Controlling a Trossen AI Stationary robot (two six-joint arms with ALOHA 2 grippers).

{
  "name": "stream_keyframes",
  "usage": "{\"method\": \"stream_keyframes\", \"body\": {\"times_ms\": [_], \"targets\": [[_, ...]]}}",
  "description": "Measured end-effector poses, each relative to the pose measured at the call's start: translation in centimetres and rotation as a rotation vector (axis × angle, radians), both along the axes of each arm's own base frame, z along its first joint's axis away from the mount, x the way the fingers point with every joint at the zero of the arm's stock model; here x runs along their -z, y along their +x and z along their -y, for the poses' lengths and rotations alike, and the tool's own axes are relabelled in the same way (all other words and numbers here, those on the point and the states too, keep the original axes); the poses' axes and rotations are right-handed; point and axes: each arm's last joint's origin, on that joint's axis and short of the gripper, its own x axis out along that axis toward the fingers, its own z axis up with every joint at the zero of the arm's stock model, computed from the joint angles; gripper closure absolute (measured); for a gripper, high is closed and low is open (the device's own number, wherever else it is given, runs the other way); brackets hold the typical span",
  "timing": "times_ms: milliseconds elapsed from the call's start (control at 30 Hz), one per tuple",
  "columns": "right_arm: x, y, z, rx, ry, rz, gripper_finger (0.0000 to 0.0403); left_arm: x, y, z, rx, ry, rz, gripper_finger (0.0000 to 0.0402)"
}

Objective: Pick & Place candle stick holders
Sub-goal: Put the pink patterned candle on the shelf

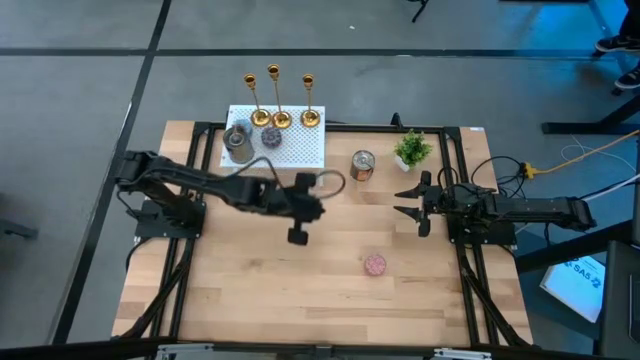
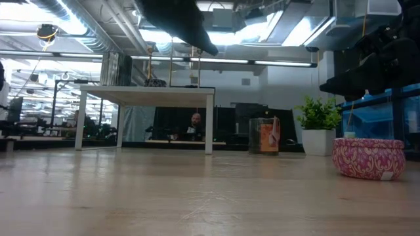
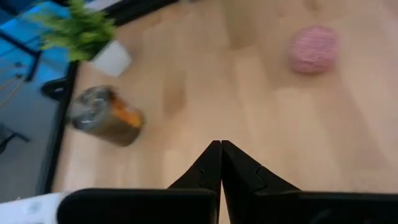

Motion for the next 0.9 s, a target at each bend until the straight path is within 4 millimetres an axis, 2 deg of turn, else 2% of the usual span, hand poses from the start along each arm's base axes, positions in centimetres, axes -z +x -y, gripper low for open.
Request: {"method": "stream_keyframes", "body": {"times_ms": [67, 167, 467, 600, 733, 900], "targets": [[0.0, 0.0, 0.0, 0.0, 0.0, 0.0, 0.0217, 0.4, -0.8, 1.2, 0.039, -0.014, 0.01, 0.04], [0.0, 0.0, 0.0, 0.0, 0.0, 0.0, 0.0217, 0.6, -3.0, 2.1, 0.087, -0.056, 0.115, 0.0399], [0.0, 0.0, 0.0, 0.0, 0.0, 0.0, 0.0217, 3.5, -13.5, 2.2, 0.183, -0.152, 0.422, 0.0399], [0.0, 0.0, 0.0, 0.0, 0.0, 0.0, 0.0217, 4.5, -17.1, 1.4, 0.198, -0.171, 0.545, 0.04], [0.0, 0.0, 0.0, 0.0, 0.0, 0.0, 0.0217, 5.9, -19.6, 0.5, 0.203, -0.237, 0.613, 0.0397], [0.0, 0.0, 0.0, 0.0, 0.0, 0.0, 0.0217, 7.9, -21.5, 0.0, 0.198, -0.323, 0.664, 0.0399]]}}
